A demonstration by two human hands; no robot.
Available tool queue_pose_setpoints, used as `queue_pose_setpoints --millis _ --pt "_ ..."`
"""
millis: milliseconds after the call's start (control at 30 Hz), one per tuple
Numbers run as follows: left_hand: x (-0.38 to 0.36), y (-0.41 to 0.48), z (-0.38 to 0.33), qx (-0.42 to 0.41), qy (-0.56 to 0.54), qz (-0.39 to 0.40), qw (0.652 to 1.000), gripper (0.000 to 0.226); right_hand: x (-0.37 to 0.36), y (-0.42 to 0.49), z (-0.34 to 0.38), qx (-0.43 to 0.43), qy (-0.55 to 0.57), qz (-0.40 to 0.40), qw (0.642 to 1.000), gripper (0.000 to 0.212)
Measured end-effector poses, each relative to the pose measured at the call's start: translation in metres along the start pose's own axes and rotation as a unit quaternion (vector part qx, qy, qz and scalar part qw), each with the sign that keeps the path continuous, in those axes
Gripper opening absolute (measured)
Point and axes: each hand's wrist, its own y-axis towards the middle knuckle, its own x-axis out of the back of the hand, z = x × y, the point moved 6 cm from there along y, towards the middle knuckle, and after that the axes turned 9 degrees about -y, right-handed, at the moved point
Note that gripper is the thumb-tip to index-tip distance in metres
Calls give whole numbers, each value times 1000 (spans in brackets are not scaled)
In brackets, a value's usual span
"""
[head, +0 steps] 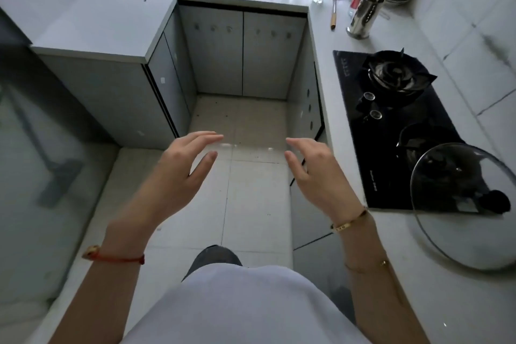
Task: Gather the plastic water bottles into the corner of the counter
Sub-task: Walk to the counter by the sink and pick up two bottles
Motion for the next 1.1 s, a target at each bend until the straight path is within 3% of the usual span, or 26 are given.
queue_pose_setpoints --millis 467,800,1100 --pt "17 166 62 7 -3 1 1000 35 -13 175 -20 -13 -7 33 999 40" --pt "63 337 103 -28 2 39 999 35 1 343 -3 -40 7 -3 999 39" --pt "66 450 127 -44 -11 82 996 35 11 438 -18 -85 22 -24 996 39"
